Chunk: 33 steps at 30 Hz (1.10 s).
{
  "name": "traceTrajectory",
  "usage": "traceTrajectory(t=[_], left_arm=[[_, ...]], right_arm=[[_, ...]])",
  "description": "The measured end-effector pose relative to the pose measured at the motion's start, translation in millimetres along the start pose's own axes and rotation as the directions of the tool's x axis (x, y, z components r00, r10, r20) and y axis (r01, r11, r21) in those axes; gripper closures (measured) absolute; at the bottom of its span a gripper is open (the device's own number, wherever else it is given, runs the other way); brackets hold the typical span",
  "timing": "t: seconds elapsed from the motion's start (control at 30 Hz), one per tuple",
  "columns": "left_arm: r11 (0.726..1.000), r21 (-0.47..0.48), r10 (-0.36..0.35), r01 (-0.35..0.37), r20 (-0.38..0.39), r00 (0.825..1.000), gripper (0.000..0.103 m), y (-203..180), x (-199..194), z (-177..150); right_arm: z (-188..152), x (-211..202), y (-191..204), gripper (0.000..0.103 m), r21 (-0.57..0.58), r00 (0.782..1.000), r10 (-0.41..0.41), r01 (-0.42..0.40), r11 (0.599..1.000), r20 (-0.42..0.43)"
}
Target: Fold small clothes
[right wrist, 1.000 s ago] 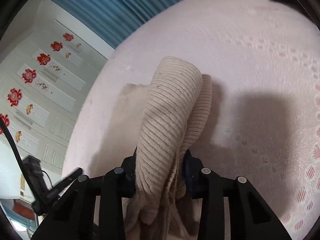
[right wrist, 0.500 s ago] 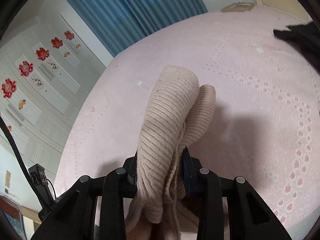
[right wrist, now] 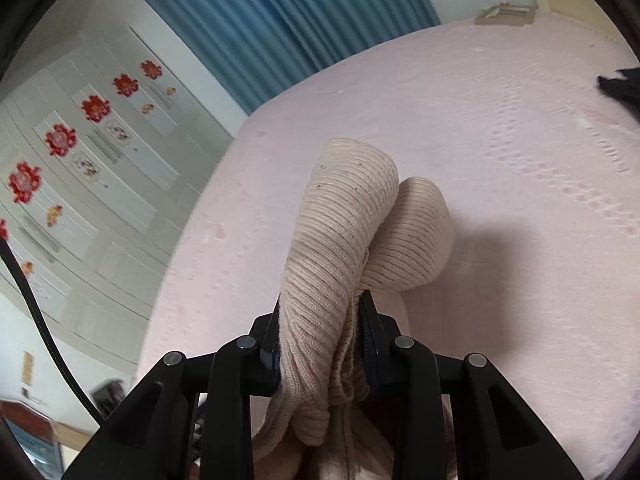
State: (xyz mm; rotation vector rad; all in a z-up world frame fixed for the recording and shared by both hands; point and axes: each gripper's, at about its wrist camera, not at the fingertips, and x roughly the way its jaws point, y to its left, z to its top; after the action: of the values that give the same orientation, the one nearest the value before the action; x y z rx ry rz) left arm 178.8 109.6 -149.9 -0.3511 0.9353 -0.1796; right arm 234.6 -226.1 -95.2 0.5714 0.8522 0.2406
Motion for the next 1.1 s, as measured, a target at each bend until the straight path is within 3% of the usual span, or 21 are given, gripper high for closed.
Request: traceTrajectory(t=[0.1,0.17,0.3,0.4,0.5,0.63,0.8,1.0,1.1], left_arm=[[1.000,-0.007,0.007,-0.007,0.000,1.000,0.038,9.4,3.7,3.1],[1.000,-0.011,0.003,-0.003,0.001,1.000,0.038,14.7,7.1,2.4],[0.999,-0.009,-0.037,0.037,-0.012,0.999,0.038,18.5,17.3,-6.0],[0.998,0.023,-0.066,0.066,-0.038,0.997,0.038,10.0,30.1,-15.2],[0.993,0.076,-0.090,0.095,-0.076,0.993,0.038,-8.7,42.0,-26.0],[0.971,0.193,-0.117,0.137,-0.112,0.987,0.039,-39.9,47.2,-48.6],[0.954,0.287,-0.051,0.083,-0.118,0.992,0.040,-66.3,50.7,-76.3],[0.947,0.322,0.003,0.025,-0.087,0.996,0.060,-82.2,58.7,-82.4],[0.938,0.346,0.027,0.006,-0.091,0.996,0.086,-79.6,65.1,-78.7]], right_arm=[[2.5,11.9,1.3,0.073,0.060,0.993,0.120,-0.121,0.991,0.019],[-1.7,21.1,-15.2,0.073,0.105,0.989,0.142,-0.145,0.984,0.040],[-24.4,45.1,-74.1,0.073,0.143,0.999,0.047,-0.047,0.989,0.006],[-40.3,51.8,-125.4,0.081,0.163,0.994,-0.103,0.109,0.980,-0.044],[-43.2,36.1,-160.5,0.079,0.193,0.996,-0.057,0.070,0.979,-0.074],[-56.8,-6.2,-152.9,0.074,0.025,0.989,-0.147,0.147,0.989,-0.020],[-92.8,-47.2,-133.1,0.068,-0.171,0.983,-0.183,0.183,0.968,0.016],[-135.8,-43.6,-119.1,0.065,-0.340,0.970,-0.244,0.233,0.911,0.012],[-145.9,-30.0,-123.4,0.066,-0.299,0.979,-0.203,0.183,0.936,-0.034]])
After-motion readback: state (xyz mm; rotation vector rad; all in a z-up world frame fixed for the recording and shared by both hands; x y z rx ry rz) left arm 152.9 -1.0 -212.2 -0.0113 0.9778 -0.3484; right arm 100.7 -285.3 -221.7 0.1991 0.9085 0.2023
